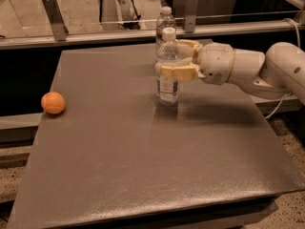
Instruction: Place blue plastic bottle upright
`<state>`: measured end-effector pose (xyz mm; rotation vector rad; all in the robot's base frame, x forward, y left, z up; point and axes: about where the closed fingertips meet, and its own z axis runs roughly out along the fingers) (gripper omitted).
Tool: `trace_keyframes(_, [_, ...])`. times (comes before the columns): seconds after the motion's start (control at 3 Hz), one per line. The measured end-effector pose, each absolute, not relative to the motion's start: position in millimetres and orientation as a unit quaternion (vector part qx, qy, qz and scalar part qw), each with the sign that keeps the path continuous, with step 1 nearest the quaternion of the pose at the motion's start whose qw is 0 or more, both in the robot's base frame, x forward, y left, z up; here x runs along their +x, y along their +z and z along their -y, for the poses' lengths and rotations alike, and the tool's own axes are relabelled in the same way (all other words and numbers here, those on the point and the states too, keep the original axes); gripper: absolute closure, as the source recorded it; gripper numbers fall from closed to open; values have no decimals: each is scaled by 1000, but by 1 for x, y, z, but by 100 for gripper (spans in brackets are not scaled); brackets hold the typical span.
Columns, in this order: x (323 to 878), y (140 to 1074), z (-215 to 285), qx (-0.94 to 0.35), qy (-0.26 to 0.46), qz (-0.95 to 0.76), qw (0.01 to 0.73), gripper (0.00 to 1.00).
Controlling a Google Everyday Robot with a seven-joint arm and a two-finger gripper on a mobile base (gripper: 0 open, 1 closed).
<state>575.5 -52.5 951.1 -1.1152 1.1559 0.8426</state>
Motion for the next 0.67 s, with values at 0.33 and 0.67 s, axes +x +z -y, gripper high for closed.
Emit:
trace_keyframes(0.33, [573, 943, 53, -487, 373, -503, 609, 59])
trace_keyframes(0.67, [570, 936, 53, -489, 376, -503, 605, 36])
